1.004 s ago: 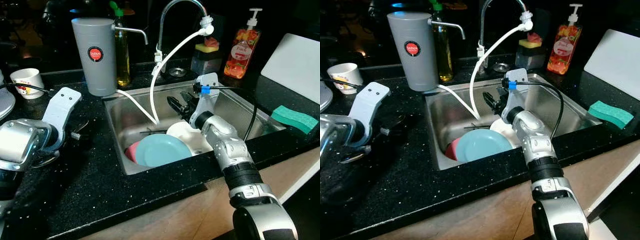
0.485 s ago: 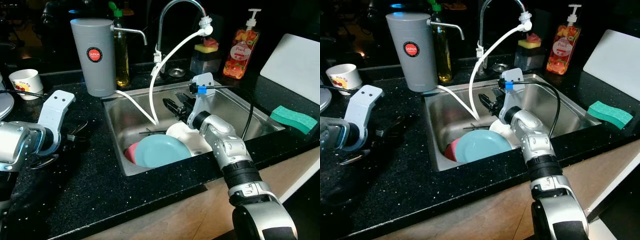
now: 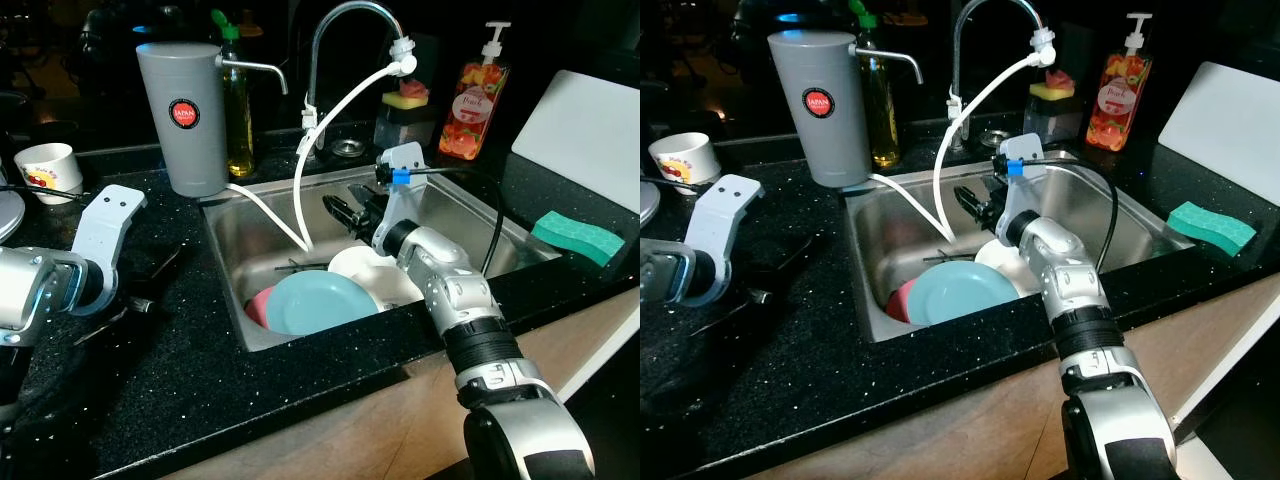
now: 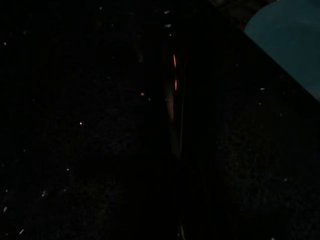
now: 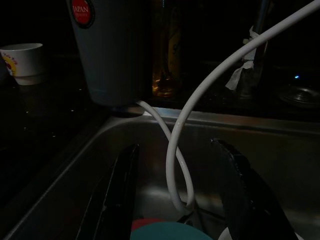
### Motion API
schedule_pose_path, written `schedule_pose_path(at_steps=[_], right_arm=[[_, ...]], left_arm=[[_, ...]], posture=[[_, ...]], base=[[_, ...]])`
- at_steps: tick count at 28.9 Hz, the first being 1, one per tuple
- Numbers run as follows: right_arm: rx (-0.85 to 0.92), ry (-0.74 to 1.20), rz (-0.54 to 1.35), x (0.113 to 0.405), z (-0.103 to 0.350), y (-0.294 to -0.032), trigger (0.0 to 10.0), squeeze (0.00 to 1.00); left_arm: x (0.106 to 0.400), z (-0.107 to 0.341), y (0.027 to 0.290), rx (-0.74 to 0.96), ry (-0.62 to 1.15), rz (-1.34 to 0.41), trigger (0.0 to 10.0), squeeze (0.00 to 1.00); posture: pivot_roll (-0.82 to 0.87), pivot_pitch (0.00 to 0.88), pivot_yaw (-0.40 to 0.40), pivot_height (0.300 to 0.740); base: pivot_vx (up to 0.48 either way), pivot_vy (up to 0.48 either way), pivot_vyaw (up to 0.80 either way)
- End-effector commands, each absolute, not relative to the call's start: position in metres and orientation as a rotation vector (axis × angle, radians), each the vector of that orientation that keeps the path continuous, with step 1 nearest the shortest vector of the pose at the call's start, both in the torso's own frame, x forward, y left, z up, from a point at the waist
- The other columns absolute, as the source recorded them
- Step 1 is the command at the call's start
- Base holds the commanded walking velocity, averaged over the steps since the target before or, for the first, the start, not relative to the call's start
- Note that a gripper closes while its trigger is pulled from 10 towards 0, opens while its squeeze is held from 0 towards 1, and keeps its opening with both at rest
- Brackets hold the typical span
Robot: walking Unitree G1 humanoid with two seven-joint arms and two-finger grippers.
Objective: Kitchen organization
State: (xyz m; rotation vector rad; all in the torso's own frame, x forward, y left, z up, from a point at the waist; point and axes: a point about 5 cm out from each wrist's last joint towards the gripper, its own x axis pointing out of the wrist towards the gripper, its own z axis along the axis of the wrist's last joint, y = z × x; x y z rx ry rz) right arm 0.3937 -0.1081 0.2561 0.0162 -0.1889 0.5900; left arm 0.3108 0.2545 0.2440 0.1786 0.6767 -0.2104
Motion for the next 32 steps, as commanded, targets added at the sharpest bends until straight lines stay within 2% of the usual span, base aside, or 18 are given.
schedule_pose_path(at_steps=[1, 3, 6, 8, 11, 13, 14, 15, 16, 19, 20, 22, 26, 32], right_arm=[[0.024, -0.181, 0.584, 0.395, 0.258, -0.110, 10.0, 0.00], [0.027, -0.182, 0.582, 0.395, 0.258, -0.111, 10.0, 0.00], [0.033, -0.188, 0.575, 0.395, 0.260, -0.112, 10.0, 0.00], [0.038, -0.202, 0.562, 0.396, 0.262, -0.113, 10.0, 0.00], [0.038, -0.202, 0.562, 0.396, 0.262, -0.113, 10.0, 0.00], [0.062, -0.226, 0.536, 0.396, 0.266, -0.115, 10.0, 0.00], [0.097, -0.243, 0.523, 0.396, 0.269, -0.116, 10.0, 0.00], [0.097, -0.243, 0.523, 0.396, 0.269, -0.116, 10.0, 0.00], [0.168, -0.265, 0.524, 0.394, 0.273, -0.115, 10.0, 0.00], [0.184, -0.268, 0.529, 0.393, 0.274, -0.114, 10.0, 0.00], [0.187, -0.267, 0.532, 0.392, 0.273, -0.113, 10.0, 0.08], [0.185, -0.265, 0.532, 0.391, 0.271, -0.113, 10.0, 0.08], [0.158, -0.286, 0.477, 0.391, 0.271, -0.117, 10.0, 0.00], [0.145, -0.334, 0.400, 0.391, 0.277, -0.128, 10.0, 0.00]], left_arm=[[0.310, 0.224, 0.258, 0.132, 0.764, -0.178, 0.0, 0.00], [0.314, 0.230, 0.254, 0.123, 0.707, -0.205, 0.0, 0.00], [0.327, 0.250, 0.238, 0.047, 0.524, -0.271, 0.0, 0.00], [0.343, 0.277, 0.221, -0.120, 0.250, -0.314, 0.0, 0.00], [0.343, 0.277, 0.221, -0.120, 0.250, -0.314, 0.0, 0.00], [0.352, 0.297, 0.207, -0.325, 0.011, -0.387, 0.0, 0.00], [0.354, 0.302, 0.201, -0.392, -0.073, -0.413, 0.0, 0.00], [0.354, 0.302, 0.201, -0.392, -0.073, -0.413, 0.0, 0.00], [0.358, 0.304, 0.194, -0.483, -0.175, -0.420, 0.0, 0.00], [0.360, 0.303, 0.193, -0.510, -0.197, -0.410, 0.0, 0.00], [0.364, 0.299, 0.189, -0.524, -0.202, -0.392, 0.0, 0.00], [0.366, 0.295, 0.186, -0.529, -0.202, -0.380, 0.0, 0.00], [0.378, 0.280, 0.176, -0.553, -0.219, -0.313, 0.0, 0.00], [0.392, 0.263, 0.139, -0.577, -0.223, -0.366, 0.0, 0.00]], posture=[[0.08, 0.067, -0.022, 0.740], [0.08, 0.067, -0.022, 0.740], [0.08, 0.064, -0.023, 0.740], [0.08, 0.060, -0.023, 0.740], [0.08, 0.060, -0.023, 0.740], [0.08, 0.057, -0.020, 0.740], [0.07, 0.055, -0.016, 0.740], [0.07, 0.055, -0.016, 0.740], [0.07, 0.055, -0.016, 0.740], [0.07, 0.055, -0.016, 0.740], [0.07, 0.054, -0.010, 0.740], [0.07, 0.054, -0.010, 0.740], [0.07, 0.060, -0.009, 0.740], [0.06, 0.068, -0.005, 0.740]], base=[[0.000, 0.000, 0.00], [0.000, 0.000, 0.00], [0.000, 0.000, 0.00], [0.000, 0.000, 0.00], [0.000, 0.000, 0.00], [0.000, 0.000, 0.00], [0.000, 0.000, 0.00], [0.000, 0.000, 0.00], [0.000, 0.000, 0.00], [0.000, 0.000, 0.00], [0.000, 0.000, 0.00], [0.000, 0.000, 0.00], [0.000, 0.000, 0.00], [0.000, 0.000, 0.00]])
